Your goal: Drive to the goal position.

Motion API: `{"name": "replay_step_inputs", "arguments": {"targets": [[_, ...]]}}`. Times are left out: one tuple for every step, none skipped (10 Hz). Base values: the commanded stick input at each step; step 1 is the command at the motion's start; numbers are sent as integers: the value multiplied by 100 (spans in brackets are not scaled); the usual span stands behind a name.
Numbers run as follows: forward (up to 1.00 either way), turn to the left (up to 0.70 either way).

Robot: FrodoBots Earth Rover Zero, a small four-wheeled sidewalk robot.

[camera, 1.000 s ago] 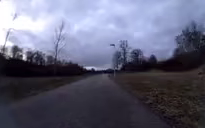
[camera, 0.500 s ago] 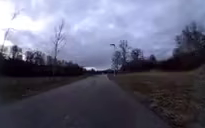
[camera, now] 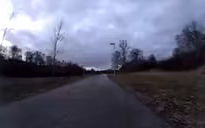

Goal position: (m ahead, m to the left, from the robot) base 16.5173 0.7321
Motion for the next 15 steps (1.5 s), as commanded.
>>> {"name": "replay_step_inputs", "arguments": {"targets": [[50,0],[50,0],[50,0],[50,0],[50,0],[50,0],[50,0],[50,0],[50,0],[50,0],[50,0],[50,0],[50,0],[50,0],[50,0]]}}
